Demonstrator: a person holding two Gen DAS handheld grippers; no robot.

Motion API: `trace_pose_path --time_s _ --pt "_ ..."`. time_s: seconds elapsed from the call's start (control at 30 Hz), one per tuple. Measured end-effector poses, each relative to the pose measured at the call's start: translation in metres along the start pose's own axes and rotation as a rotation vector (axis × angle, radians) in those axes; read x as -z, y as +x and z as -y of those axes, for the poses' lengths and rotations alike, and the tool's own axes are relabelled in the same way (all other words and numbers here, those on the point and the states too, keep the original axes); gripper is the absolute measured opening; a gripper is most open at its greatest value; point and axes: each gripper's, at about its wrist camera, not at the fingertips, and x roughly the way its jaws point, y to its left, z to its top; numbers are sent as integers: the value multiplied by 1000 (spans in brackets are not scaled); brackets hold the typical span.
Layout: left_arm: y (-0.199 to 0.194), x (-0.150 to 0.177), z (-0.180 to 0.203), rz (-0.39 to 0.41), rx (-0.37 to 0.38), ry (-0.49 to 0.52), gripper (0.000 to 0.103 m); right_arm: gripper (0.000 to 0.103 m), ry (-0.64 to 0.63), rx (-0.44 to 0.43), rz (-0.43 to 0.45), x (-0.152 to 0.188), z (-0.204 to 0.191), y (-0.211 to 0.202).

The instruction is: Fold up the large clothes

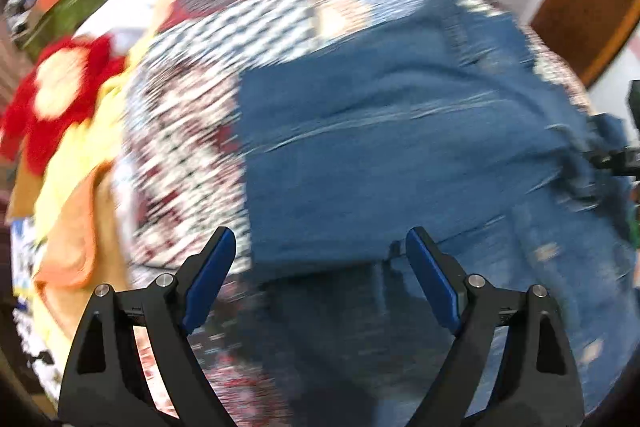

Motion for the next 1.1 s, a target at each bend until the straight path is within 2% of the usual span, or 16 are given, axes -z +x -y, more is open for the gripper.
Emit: trace_pose_path --time_s 0.1,0.17,0.2,0.27,0.37,0.5,0.6,0.73,0.8,0.93,1.1 --pt "11 20 -26 -29 -7 -47 87 85 -34 12 19 7 -13 9" --pt "22 32 -34 -57 2 -72 87 65 -71 41 30 9 -23 12" --pt "29 36 -36 -74 -3 -83 87 59 -93 65 35 9 -29 14" --pt "38 39 -37 -91 4 -105 87 34 -97 74 47 7 -34 12" --pt "47 36 -39 -82 -10 -156 87 24 -95 72 83 1 -39 -1" --pt "47 27 -44 -52 -70 -217 87 21 -126 78 206 -4 -48 -40" --pt "38 22 -48 -22 -93 -213 87 21 -152 45 293 -6 -54 -78" --pt "21 23 -45 24 -104 -186 87 21 -222 110 358 0 -62 -103" --pt "15 25 -40 31 -131 -165 87 21 -230 141 335 1 -58 -97" --pt "19 29 -34 -1 -152 -131 87 21 -229 228 257 5 -37 -62" --pt "22 34 -39 -13 -125 -162 87 22 -153 241 165 8 -3 -24"
